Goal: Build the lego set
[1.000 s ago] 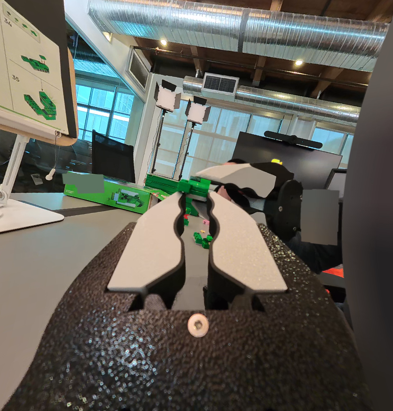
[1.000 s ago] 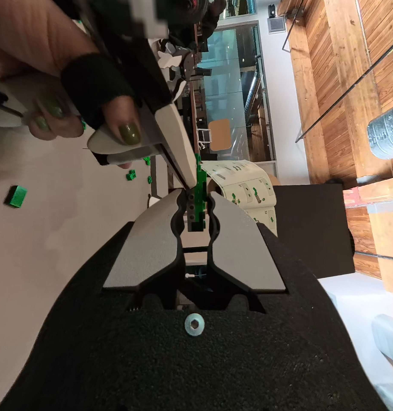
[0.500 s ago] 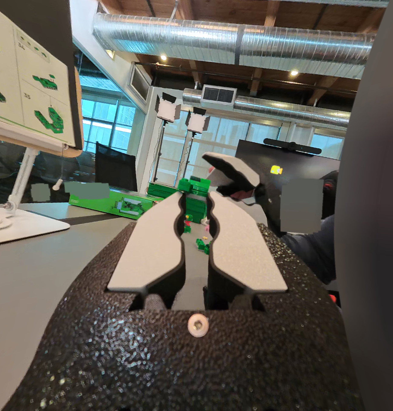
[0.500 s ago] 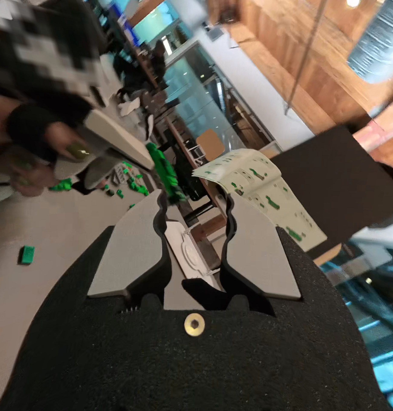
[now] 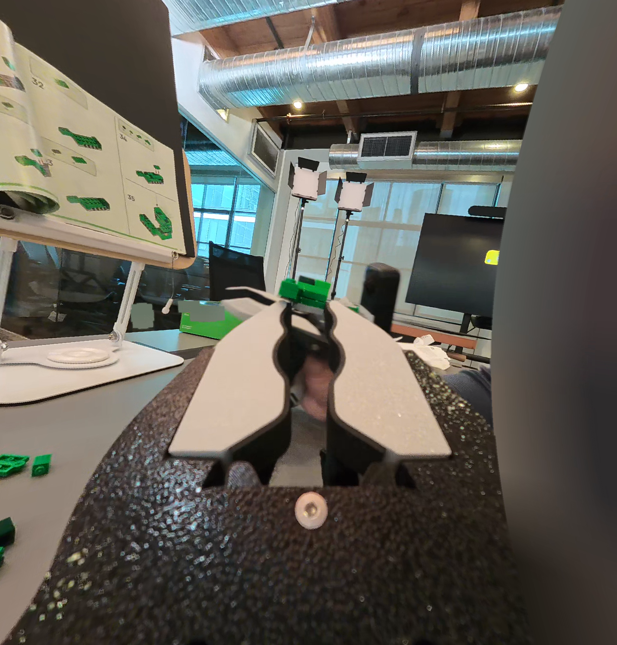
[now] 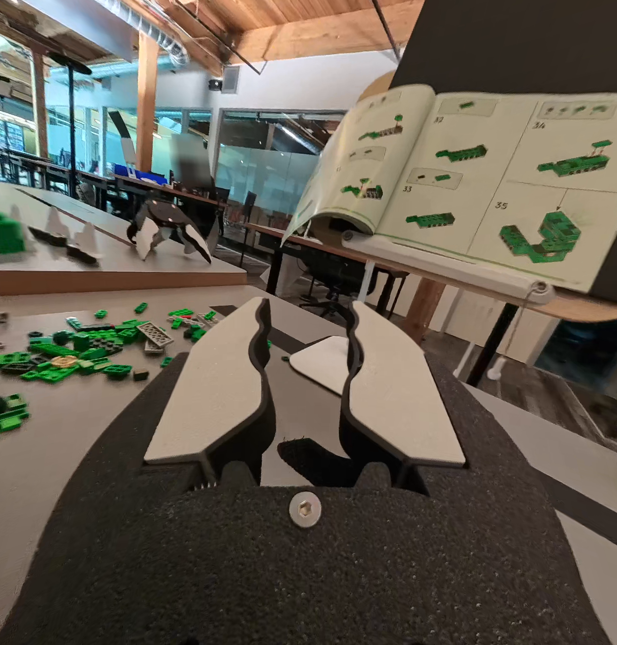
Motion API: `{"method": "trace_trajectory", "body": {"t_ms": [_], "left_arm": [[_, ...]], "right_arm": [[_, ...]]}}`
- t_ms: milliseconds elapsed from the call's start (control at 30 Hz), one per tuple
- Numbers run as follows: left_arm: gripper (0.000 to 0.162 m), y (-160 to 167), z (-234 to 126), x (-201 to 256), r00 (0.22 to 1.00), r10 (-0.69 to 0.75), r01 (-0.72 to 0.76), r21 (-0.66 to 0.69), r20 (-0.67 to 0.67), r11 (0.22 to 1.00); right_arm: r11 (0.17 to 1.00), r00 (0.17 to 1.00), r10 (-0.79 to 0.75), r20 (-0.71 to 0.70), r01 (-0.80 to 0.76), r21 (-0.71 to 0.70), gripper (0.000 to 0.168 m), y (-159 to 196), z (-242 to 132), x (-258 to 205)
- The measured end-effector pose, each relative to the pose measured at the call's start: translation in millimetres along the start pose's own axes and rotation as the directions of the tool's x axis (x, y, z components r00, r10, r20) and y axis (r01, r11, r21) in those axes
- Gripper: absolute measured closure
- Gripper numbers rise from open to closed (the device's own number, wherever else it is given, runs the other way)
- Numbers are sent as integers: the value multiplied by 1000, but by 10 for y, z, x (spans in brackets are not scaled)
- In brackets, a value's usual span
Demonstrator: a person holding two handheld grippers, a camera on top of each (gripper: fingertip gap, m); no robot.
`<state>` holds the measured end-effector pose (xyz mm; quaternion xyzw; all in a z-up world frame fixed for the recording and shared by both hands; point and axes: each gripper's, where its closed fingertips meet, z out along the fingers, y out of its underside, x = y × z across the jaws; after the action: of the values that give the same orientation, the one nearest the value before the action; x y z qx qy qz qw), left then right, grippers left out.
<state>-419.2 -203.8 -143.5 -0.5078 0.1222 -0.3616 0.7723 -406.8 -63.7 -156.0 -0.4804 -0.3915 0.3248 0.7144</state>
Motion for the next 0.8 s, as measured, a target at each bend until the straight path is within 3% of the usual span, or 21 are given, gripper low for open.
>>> {"method": "trace_trajectory", "body": {"t_ms": [100,267,600,800], "left_arm": [[145,16,5,33,1000,18,-19,-14,-12,1000],[145,21,2,37,1000,23,-23,-20,-14,1000],[145,11,-18,45,1000,26,-26,-17,-17,1000],[145,10,-21,50,999,32,-33,-17,-18,999]], "right_arm": [[999,999,26,39,-25,-31,128,111,161,-54],[998,995,59,78,-58,-7,139,98,104,-79],[996,999,31,19,-30,-83,141,197,84,-14],[994,998,-22,61,28,-102,150,216,72,-108]]}}
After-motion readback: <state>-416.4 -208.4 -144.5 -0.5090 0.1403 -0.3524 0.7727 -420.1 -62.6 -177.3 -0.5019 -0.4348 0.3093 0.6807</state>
